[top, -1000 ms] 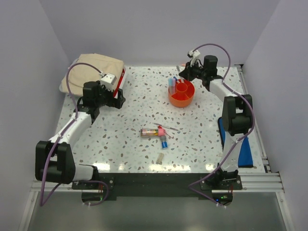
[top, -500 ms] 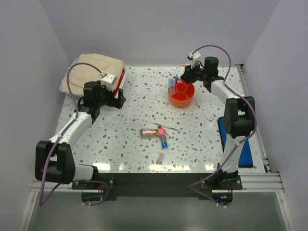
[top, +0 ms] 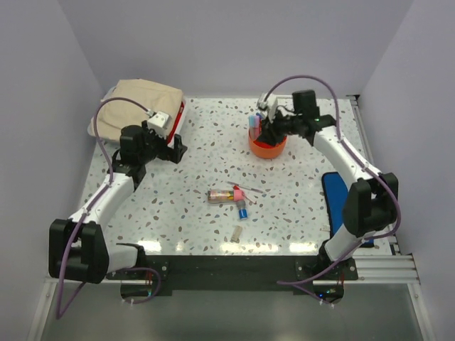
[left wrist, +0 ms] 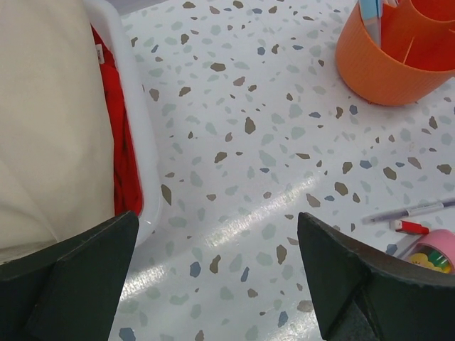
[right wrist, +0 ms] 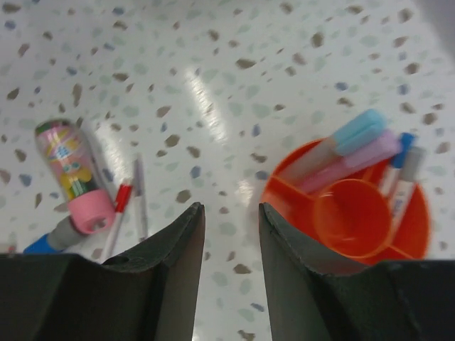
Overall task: Sort the stationery into containers
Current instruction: Move the stationery to the center of the board.
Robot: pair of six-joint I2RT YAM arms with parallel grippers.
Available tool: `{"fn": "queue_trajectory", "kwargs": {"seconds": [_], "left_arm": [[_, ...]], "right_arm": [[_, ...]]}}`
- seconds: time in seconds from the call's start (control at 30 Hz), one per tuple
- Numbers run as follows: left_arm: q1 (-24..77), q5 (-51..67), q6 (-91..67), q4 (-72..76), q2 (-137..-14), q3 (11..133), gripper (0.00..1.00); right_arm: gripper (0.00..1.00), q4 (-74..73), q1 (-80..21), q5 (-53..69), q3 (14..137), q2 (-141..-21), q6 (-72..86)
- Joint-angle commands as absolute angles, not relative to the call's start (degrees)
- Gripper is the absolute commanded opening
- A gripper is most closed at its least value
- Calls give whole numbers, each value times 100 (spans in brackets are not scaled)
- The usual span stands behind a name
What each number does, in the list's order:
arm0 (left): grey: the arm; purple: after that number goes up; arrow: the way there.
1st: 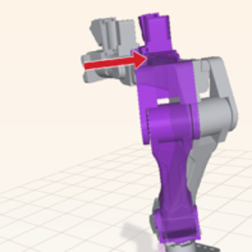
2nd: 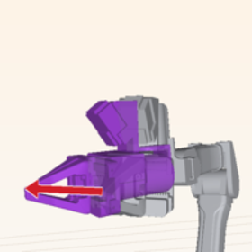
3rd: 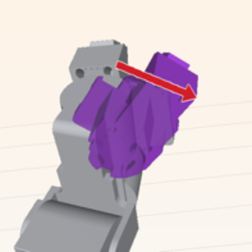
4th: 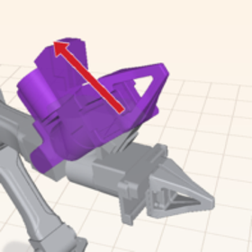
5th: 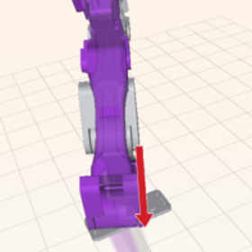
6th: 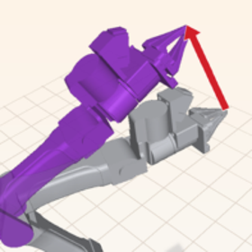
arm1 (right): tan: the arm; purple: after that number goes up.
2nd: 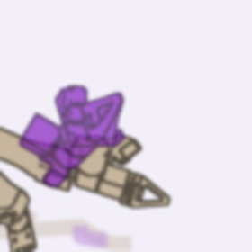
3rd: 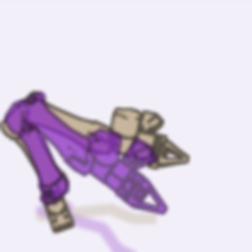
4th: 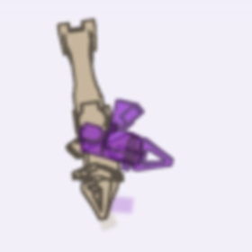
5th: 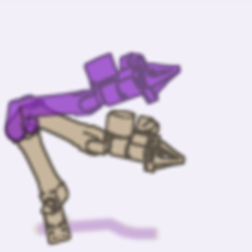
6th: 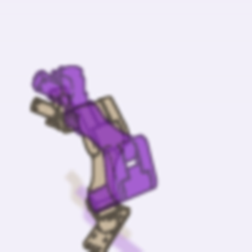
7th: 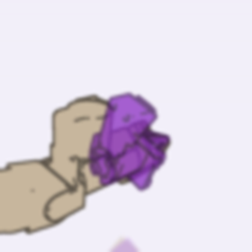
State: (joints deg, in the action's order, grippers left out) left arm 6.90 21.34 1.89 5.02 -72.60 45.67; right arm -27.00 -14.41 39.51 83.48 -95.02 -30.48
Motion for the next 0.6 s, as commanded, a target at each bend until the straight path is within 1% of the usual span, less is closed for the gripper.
{"fn": "queue_trajectory", "kwargs": {"seconds": [0.0, 0.1, 0.3, 0.47, 0.53, 0.57], "left_arm": [[721, 2242, -113, 844, -6848, 4334, 98], [721, 2276, -132, 722, -6680, 4245, 98], [729, 2602, 465, -147, -6627, 4368, 98], [729, 2821, 747, -606, -6636, 4509, 98], [729, 2742, 721, -703, -6618, 4535, 98], [729, 2716, 703, -721, -6601, 4544, 98]], "right_arm": [[38, -3894, -2283, 3156, 7604, -9685, -3595], [36, -3884, -2583, 2979, 7418, -9764, -3682], [40, -4078, -2935, 3208, 7435, -9931, -3990], [40, -4368, -3050, 3436, 7322, -9958, -4429], [40, -4351, -3059, 3454, 7199, -9897, -4247], [40, -4377, -3076, 3454, 7155, -9888, -3784]]}}
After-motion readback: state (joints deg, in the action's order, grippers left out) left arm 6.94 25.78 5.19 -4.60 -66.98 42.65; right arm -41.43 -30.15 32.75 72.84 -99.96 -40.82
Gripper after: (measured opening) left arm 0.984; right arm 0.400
